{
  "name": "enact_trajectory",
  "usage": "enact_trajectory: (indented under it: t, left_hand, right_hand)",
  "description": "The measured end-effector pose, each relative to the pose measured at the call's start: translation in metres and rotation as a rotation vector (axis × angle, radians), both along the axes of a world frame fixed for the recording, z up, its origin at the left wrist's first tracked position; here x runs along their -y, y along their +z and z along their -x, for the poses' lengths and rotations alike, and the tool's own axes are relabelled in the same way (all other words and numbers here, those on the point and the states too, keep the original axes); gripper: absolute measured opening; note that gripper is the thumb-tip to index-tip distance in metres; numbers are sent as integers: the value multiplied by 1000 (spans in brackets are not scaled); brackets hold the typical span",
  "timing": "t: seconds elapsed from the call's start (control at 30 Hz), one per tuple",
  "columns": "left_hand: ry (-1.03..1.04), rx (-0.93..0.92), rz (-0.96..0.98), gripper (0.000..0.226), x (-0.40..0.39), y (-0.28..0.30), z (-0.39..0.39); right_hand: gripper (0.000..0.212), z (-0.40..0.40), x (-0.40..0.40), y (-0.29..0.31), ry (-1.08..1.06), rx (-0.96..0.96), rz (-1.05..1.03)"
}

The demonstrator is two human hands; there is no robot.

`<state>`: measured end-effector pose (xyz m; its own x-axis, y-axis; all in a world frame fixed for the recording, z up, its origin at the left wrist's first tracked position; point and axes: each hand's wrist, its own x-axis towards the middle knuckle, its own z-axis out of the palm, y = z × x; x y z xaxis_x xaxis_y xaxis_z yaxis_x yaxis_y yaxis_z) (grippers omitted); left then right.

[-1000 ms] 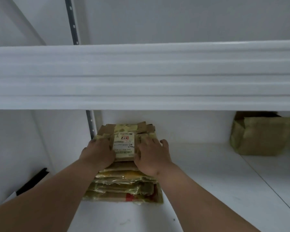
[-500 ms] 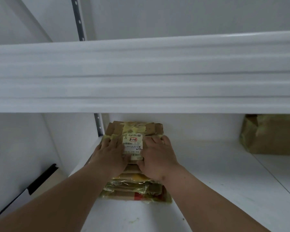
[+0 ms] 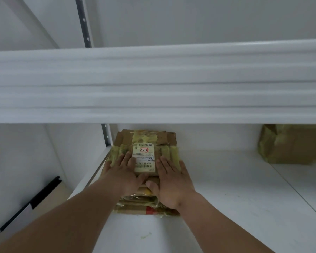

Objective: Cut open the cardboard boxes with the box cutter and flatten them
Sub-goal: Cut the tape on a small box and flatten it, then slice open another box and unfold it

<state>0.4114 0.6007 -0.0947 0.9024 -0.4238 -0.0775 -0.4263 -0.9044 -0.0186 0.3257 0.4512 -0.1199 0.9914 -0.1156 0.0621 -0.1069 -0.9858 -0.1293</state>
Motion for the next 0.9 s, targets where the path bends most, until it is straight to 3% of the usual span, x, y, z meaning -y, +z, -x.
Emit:
enact_trajectory:
  t: [0.2, 0.37, 0.57, 0.7, 0.83, 0.9]
  left_hand:
    - [-24, 204, -12, 76, 5, 28, 13]
    - [-55, 227, 134, 67, 22, 45, 30]
    - [-174, 350, 213, 52, 64, 69, 63]
    - [-264, 351, 230, 48, 106, 67, 92]
    - [-334, 292, 279, 47, 160, 57, 127]
    - [-355, 286, 313, 41, 192, 48, 146]
  right_hand:
    - [65, 18, 10, 11, -5, 220, -30]
    - [85, 38, 25, 9, -18, 232, 1]
    - [85, 70, 57, 14, -103, 347, -95]
    - [83, 106, 93, 6, -146, 328, -84]
    - [59, 156, 146, -3, -230, 237, -110]
    - [57, 186, 179, -6, -272, 202, -127]
